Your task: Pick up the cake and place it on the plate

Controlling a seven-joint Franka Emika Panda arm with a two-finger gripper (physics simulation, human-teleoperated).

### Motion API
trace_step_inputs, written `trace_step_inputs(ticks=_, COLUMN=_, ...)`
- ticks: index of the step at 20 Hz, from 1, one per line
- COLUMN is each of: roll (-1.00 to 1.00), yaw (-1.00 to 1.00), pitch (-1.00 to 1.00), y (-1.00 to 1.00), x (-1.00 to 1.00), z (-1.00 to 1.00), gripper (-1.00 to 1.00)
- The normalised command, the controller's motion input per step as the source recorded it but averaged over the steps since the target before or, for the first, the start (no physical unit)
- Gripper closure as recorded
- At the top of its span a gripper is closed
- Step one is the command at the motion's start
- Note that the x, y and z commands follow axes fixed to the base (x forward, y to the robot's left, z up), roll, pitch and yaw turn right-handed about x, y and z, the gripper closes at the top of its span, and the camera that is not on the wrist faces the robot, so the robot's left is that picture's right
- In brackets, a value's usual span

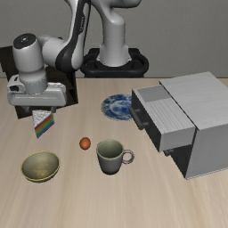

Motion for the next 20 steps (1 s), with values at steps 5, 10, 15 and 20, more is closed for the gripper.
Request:
trace_step_inputs(ticks=5, roll=0.0, yaw=0.0, pitch=0.0, y=0.0, x=0.2, z=-0.8, gripper=-1.0)
trace_step_inputs(ticks=10, roll=0.0, yaw=0.0, pitch=0.0, y=0.0, x=0.4, z=-0.6, gripper=-1.0)
trace_step_inputs(ticks=15, roll=0.0, yaw=0.0, pitch=0.0, y=-0.2, x=-0.8, z=0.0, gripper=-1.0)
trace_step_inputs(ticks=20, roll=0.0, yaw=0.0, pitch=0.0, y=-0.2, x=-0.4, z=-0.4, gripper=-1.0)
